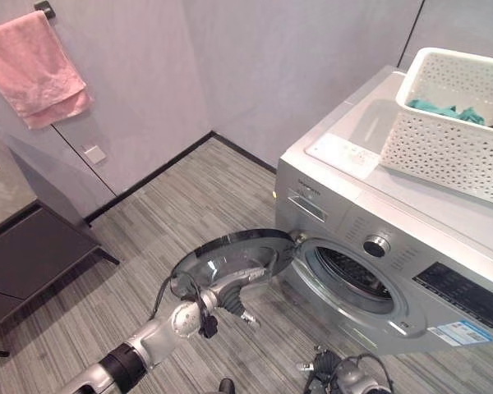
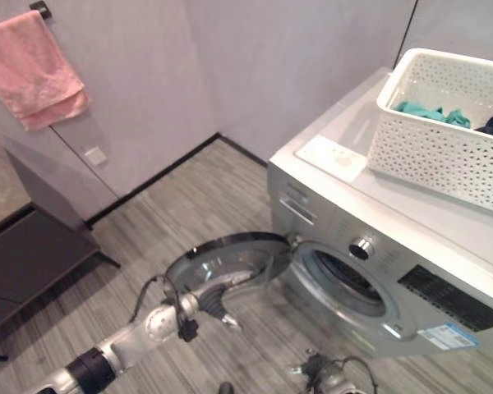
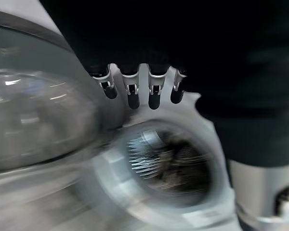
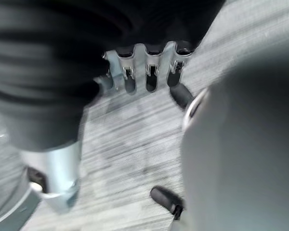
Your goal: Grab the laundry basket,head to the washer,open it,put in the laundry and shut it.
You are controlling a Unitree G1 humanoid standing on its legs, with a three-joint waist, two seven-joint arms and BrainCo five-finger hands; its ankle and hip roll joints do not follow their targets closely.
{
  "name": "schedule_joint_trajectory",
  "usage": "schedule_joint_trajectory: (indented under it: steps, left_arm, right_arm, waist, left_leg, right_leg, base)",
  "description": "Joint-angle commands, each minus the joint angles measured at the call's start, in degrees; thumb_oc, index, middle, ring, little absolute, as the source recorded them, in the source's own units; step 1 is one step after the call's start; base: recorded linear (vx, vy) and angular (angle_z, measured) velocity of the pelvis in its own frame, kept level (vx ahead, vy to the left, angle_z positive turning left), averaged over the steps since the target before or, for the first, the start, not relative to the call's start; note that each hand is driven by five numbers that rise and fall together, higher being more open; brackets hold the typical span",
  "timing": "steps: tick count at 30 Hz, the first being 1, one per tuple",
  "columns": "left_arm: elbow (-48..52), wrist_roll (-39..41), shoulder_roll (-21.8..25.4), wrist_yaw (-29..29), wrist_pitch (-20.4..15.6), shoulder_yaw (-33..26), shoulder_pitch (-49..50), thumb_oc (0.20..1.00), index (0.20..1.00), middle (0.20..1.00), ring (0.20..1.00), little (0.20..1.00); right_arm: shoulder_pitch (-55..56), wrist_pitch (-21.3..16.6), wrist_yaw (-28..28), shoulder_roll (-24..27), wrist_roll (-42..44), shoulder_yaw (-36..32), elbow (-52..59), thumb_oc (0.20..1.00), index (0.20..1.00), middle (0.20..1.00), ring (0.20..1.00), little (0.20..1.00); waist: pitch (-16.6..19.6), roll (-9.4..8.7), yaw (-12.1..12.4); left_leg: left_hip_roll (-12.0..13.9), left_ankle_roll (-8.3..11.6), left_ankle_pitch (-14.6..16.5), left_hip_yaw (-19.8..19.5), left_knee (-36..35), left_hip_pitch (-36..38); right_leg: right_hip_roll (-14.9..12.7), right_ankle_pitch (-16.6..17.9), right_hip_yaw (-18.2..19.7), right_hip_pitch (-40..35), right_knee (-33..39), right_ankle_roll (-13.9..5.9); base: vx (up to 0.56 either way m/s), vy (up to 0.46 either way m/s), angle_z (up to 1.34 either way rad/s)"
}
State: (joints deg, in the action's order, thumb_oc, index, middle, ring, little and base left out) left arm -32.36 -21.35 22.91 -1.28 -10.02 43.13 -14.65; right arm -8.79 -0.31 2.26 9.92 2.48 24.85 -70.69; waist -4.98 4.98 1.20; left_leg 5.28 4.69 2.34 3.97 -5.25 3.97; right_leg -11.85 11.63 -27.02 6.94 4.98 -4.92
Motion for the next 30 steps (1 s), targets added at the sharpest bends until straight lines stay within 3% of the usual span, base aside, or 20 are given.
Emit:
schedule_joint_trajectory:
  steps: [1,4,5,7,9,12,19,22,30]
  left_arm:
    - [6.54,-3.22,3.48,3.22,-1.36,0.61,-3.39,1.000,1.000,1.000,1.000,1.000]
    - [2.30,-4.54,1.80,3.79,0.07,0.17,-4.49,1.000,1.000,1.000,1.000,1.000]
    - [-6.88,-6.14,-2.45,4.66,3.14,-0.35,-7.75,1.000,1.000,1.000,1.000,1.000]
    - [-21.63,-3.32,-10.43,7.62,5.95,-1.47,-14.04,1.000,1.000,1.000,1.000,1.000]
    - [-27.55,-3.03,-12.37,8.95,6.53,-1.58,-16.12,1.000,1.000,1.000,1.000,1.000]
    - [-34.56,-6.49,-11.90,13.55,8.03,-1.82,-21.67,1.000,1.000,1.000,1.000,1.000]
    - [-43.22,-12.24,-8.58,15.64,10.99,-3.44,-26.01,1.000,1.000,1.000,1.000,1.000]
    - [-44.66,-12.64,-5.68,16.57,11.94,-5.45,-26.22,1.000,1.000,1.000,1.000,1.000]
    - [-44.96,-8.02,-4.12,16.15,11.26,-9.07,-23.68,1.000,1.000,1.000,1.000,1.000]
  right_arm:
    - [-1.74,-0.80,0.18,-0.77,-0.13,1.77,-2.75,1.000,1.000,1.000,1.000,1.000]
    - [-1.54,-0.87,-0.04,-0.32,-0.20,1.69,-2.31,1.000,1.000,1.000,1.000,1.000]
    - [-1.32,-0.67,-0.52,0.79,-0.42,1.45,-1.70,1.000,1.000,1.000,1.000,1.000]
    - [-2.38,0.12,-0.65,2.07,-0.98,2.08,-1.27,1.000,1.000,1.000,1.000,1.000]
    - [-3.06,0.05,-0.62,2.37,-0.95,2.76,-0.38,1.000,1.000,1.000,1.000,1.000]
    - [-4.09,-1.12,-0.07,2.57,0.05,4.40,1.79,1.000,1.000,1.000,1.000,1.000]
    - [-3.94,-2.08,-0.12,3.13,-0.14,5.73,2.90,1.000,1.000,1.000,1.000,1.000]
    - [-3.39,-2.35,-0.48,3.31,-0.20,5.76,3.58,1.000,1.000,1.000,1.000,1.000]
    - [-2.82,-1.89,-0.68,3.49,-0.85,4.69,1.60,1.000,1.000,1.000,1.000,1.000]
  waist:
    - [-0.91,-4.48,1.33]
    - [-0.85,-4.49,0.62]
    - [-0.85,-4.42,-0.86]
    - [-1.04,-4.37,-2.71]
    - [-1.22,-4.52,-3.46]
    - [-1.53,-5.27,-4.64]
    - [-1.58,-5.95,-5.57]
    - [-1.60,-6.24,-5.54]
    - [-1.33,-5.99,-4.76]
  left_leg:
    - [0.82,0.51,3.64,1.58,0.25,1.78]
    - [0.99,0.62,3.85,1.73,0.25,1.93]
    - [1.31,0.77,3.66,1.91,0.25,1.70]
    - [1.65,1.09,3.11,2.40,0.25,0.49]
    - [1.76,1.18,2.80,2.84,0.25,-0.07]
    - [2.19,1.58,1.91,3.89,0.25,-2.10]
    - [2.92,1.95,1.13,4.48,0.25,-3.48]
    - [3.07,2.07,1.04,4.59,0.25,-3.56]
    - [3.44,2.12,0.93,4.32,0.25,-2.84]
  right_leg:
    - [-5.60,-6.00,5.49,-3.85,0.02,-5.99]
    - [-5.34,-6.24,5.68,-3.88,0.02,-5.95]
    - [-5.08,-6.34,6.16,-3.41,0.02,-5.78]
    - [-4.62,-6.19,6.90,-1.65,0.02,-5.52]
    - [-4.29,-6.07,7.77,-0.55,0.02,-5.48]
    - [-3.81,-5.54,8.82,2.15,0.02,-5.54]
    - [-3.29,-4.91,9.50,3.67,0.02,-5.39]
    - [-3.13,-4.85,9.53,3.74,0.02,-5.34]
    - [-2.89,-5.51,8.96,2.43,0.02,-5.10]
  base:
    - [0.00,0.000,0.00]
    - [0.00,0.000,0.00]
    - [-0.04,0.012,0.03]
    - [-0.08,-0.022,-0.09]
    - [-0.09,-0.024,-0.39]
    - [-0.10,-0.035,-0.26]
    - [-0.02,-0.011,-0.11]
    - [-0.01,-0.010,0.00]
    - [0.00,0.000,0.00]
